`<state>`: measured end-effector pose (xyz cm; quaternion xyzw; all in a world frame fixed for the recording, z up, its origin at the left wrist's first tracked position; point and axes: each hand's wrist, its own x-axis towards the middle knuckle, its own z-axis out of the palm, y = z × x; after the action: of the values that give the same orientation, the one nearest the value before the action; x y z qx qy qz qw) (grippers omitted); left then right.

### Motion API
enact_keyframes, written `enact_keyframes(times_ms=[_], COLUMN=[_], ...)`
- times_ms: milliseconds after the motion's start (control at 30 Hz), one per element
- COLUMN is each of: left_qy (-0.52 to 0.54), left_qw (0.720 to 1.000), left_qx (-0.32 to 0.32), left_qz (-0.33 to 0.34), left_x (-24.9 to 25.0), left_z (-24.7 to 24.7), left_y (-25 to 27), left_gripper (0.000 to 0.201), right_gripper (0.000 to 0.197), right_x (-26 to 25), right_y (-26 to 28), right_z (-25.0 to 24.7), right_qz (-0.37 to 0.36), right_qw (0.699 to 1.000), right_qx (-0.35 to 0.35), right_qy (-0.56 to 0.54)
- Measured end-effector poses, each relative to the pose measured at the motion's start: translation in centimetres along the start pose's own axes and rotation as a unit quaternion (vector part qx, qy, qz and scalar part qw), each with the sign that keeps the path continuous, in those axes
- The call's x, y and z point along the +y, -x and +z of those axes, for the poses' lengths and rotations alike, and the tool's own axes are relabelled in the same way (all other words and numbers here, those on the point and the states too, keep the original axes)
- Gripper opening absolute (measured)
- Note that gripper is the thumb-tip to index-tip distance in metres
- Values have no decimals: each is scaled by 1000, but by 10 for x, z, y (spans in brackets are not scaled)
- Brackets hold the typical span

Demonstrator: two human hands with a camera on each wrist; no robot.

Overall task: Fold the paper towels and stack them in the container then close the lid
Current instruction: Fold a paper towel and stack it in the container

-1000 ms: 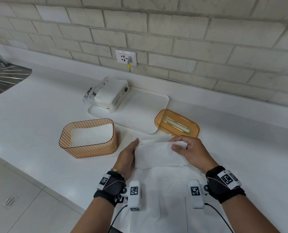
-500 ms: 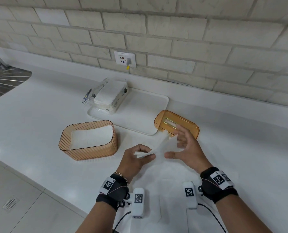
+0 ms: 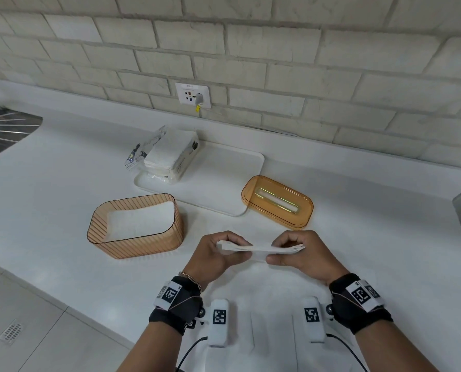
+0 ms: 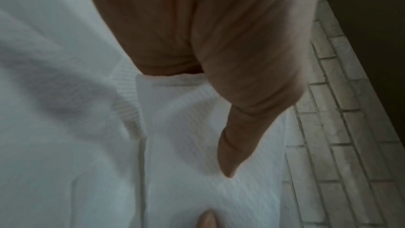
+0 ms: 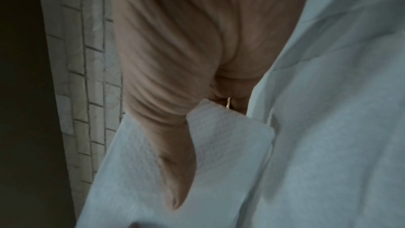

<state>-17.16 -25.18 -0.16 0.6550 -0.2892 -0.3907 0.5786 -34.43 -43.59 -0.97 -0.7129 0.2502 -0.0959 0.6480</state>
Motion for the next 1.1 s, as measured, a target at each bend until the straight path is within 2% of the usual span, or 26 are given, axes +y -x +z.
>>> enact_keyframes(times_ms=[167, 267, 367, 467, 600, 733, 900, 1100], left_qy=[32, 19, -24, -36, -28, 16, 1, -2], left_qw=[996, 994, 992, 991, 993, 993, 995, 992], left_qx=[79, 110, 120, 124, 110, 114, 102, 128], left_qz=[-17, -18, -35, -41, -4, -10, -7, -5], left_x=[0, -4, -14, -17, -7, -9, -21, -24], left_z=[13, 13, 11, 12, 13, 7, 13, 13], left_y=[3, 4, 4, 4, 6, 7, 7, 5], left_gripper=[26, 30, 33, 29, 25, 28, 24, 23], right_gripper=[17, 26, 39, 33, 29, 33, 25, 21], right_x=[-1, 0, 5, 4, -9, -8, 5, 11], right_y=[12, 15, 15, 12, 12, 14, 11, 9], right_z=[12, 15, 17, 20, 22, 16, 19, 17], right_qz=[-26, -24, 10, 30, -6, -16, -22, -29], right_qw=[998, 997, 998, 997, 997, 996, 999, 998], right_qx=[53, 70, 66, 66, 81, 74, 47, 58], right_qy=[-5, 1, -3, 6, -11, -45, -8, 19])
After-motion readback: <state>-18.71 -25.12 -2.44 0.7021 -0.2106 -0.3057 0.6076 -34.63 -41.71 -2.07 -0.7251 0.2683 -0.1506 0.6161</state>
